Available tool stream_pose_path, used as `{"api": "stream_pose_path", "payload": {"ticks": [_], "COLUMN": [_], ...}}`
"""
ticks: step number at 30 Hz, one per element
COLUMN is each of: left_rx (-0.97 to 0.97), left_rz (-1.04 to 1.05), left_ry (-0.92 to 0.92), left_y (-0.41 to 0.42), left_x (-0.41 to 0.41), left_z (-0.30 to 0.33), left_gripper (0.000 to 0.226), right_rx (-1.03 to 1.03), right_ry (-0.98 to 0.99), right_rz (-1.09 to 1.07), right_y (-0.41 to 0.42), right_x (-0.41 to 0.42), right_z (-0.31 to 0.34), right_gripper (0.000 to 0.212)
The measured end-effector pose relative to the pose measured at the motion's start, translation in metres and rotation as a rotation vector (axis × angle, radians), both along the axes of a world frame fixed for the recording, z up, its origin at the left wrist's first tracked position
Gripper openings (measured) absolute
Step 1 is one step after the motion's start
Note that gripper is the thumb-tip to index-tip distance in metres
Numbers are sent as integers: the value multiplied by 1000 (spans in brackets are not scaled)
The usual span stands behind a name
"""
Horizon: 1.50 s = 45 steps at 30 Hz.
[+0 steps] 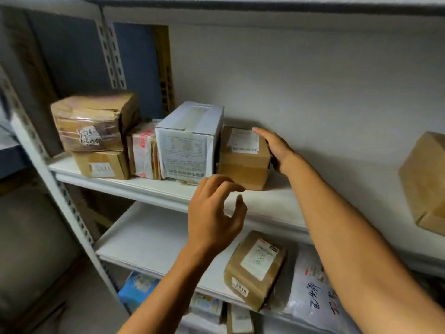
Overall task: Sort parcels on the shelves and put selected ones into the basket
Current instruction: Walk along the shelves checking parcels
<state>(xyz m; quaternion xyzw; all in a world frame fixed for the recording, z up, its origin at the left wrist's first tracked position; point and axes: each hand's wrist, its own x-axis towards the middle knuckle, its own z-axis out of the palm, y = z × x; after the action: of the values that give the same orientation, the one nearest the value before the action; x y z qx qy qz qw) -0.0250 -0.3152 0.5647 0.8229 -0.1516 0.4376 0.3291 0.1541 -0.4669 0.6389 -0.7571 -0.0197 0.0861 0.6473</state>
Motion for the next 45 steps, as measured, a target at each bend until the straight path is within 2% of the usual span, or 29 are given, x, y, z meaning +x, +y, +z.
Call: {"api": "stream_pose_path", "payload": {"ticks": [2,6,10,12,15,16,19,23,25,27,28,30,31,35,38,41,45], "left_rx": [-29,-150,-275,-514,-1150,-1246,-1317,-1299,-1283,-1248,-1206,-1130,-1114,-1061,-1047,-937,-665], "left_rz": [3,27,16,-137,-442,-486,-563,-658,-699,-746,-779,-865,-906,-1033,-1178,-1308,-1433], "left_ry": [82,185,236,300,432,441,452,447,449,484,512,582,622,838,1100,1318,1469], "left_y": [8,19,7,-4,-21,-25,-40,-68,-86,-105,-116,-141,-156,-222,-268,-306,-353], "left_x": [-1,0,-16,-27,-37,-40,-48,-56,-61,-68,-73,-86,-95,-138,-167,-197,-230], "left_z": [-4,-6,-13,-11,2,2,-7,-15,-18,-25,-28,-36,-41,-54,-64,-74,-83], "left_gripper": [25,49,68,62,50,44,34,46,52,52,46,32,28,38,49,78,80], "right_rx": [25,150,263,306,350,358,352,317,302,326,345,386,387,304,292,303,314], "right_ry": [36,-41,-159,-275,-459,-518,-632,-681,-637,-554,-525,-493,-478,-451,-431,-413,-390], "right_rz": [59,46,-96,-140,-141,-135,-127,-270,-404,-549,-611,-689,-720,-882,-1003,-1126,-1298], "right_y": [3,5,-7,-17,-30,-33,-48,-78,-93,-110,-122,-145,-157,-214,-254,-287,-323], "right_x": [0,-14,-52,-77,-113,-126,-158,-193,-212,-237,-251,-282,-298,-360,-414,-467,-533], "right_z": [-7,-14,-22,-24,-20,-17,-12,-15,-22,-30,-36,-43,-47,-62,-74,-88,-107], "right_gripper": [83,61,76,75,64,63,64,85,102,107,97,62,53,56,55,53,53]}}
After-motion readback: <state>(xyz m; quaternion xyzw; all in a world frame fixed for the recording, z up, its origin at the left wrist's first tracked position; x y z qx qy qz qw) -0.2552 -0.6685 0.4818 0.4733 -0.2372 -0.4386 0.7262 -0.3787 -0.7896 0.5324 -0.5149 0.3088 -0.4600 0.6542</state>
